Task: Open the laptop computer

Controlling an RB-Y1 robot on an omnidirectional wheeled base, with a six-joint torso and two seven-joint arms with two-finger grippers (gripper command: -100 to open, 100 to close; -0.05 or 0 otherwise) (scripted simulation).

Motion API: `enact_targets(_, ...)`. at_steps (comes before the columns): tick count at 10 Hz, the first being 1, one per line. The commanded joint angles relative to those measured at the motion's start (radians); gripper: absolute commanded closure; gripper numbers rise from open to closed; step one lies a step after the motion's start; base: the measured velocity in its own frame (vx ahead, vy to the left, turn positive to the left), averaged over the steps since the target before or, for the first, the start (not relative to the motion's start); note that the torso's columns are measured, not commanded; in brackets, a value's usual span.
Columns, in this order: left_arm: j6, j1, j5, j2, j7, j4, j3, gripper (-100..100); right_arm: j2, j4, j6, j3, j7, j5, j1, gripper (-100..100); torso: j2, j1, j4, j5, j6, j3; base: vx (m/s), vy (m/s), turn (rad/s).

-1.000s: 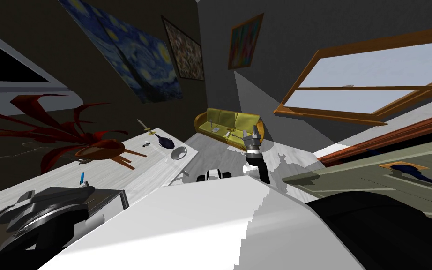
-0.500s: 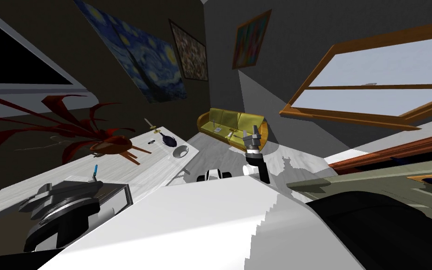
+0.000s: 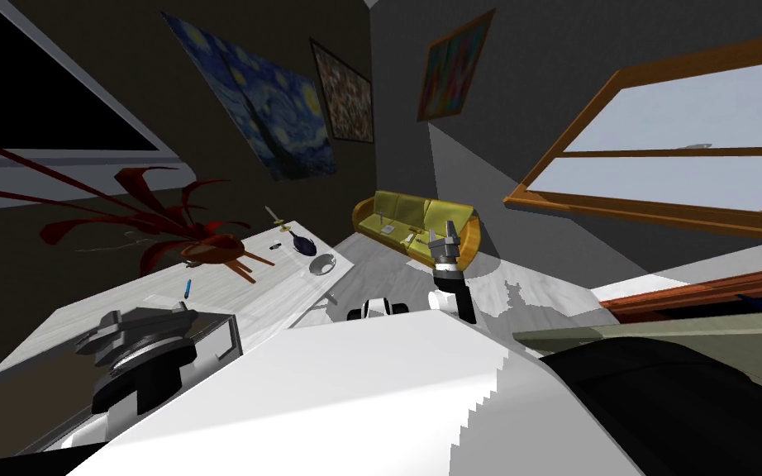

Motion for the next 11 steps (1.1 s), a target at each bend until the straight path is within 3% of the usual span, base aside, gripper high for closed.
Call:
enact_targets(1, -0.07, -0.054, -0.019, -0.02, -0.027, 0.057, 0.019, 100, 0.0, 0.0, 0.0, 0.0, 0.0, 0.0, 0.0, 0, 0.0, -0.001, 0.0, -0.001, 0.002, -0.001, -0.008, -0.013, 0.16)
enact_targets(3, -0.111, -0.055, -0.019, -0.02, -0.027, 0.063, 0.019, 100, 0.0, 0.0, 0.0, 0.0, 0.0, 0.0, 0.0, 0, -0.001, 0.0, 0.0, 0.001, 0.0, 0.0, -0.002, -0.019, 0.064)
enact_targets(4, -0.153, -0.104, -0.035, -0.036, -0.05, 0.108, 0.033, 100, 0.0, 0.0, 0.0, 0.0, 0.0, 0.0, 0.0, 0, -0.001, 0.0, 0.0, -0.001, 0.002, -0.001, -0.002, -0.015, 0.179)
enact_targets(5, -0.185, -0.104, -0.035, -0.036, -0.05, 0.112, 0.033, 100, 0.0, 0.0, 0.0, 0.0, 0.0, 0.0, 0.0, 0, -0.001, 0.0, -0.001, 0.001, -0.001, 0.0, 0.001, -0.02, 0.103)
enact_targets(6, -0.218, -0.153, -0.051, -0.052, -0.073, 0.154, 0.047, 100, 0.0, 0.0, 0.0, 0.0, 0.0, 0.0, 0.0, 0, 0.0, 0.0, -0.001, 0.001, 0.0, 0.0, -0.006, -0.018, 0.147)
enact_targets(8, -0.271, -0.154, -0.051, -0.052, -0.073, 0.161, 0.047, 100, 0.0, 0.0, 0.0, 0.0, 0.0, 0.0, 0.0, 0, 0.0, 0.0, -0.001, 0.001, 0.0, 0.0, -0.004, -0.019, 0.069)
enact_targets(9, -0.308, -0.202, -0.067, -0.068, -0.095, 0.206, 0.061, 100, 0.0, 0.0, 0.0, 0.0, 0.0, 0.0, 0.0, 0, -0.001, -0.001, -0.001, 0.0, 0.002, -0.001, -0.011, -0.018, 0.157)
enact_targets(11, -0.351, -0.204, -0.067, -0.068, -0.095, 0.211, 0.061, 100, 0.0, 0.0, 0.0, 0.0, 0.0, 0.0, 0.0, 0, -0.002, 0.0, -0.001, 0.0, 0.001, -0.001, -0.006, -0.016, 0.07)
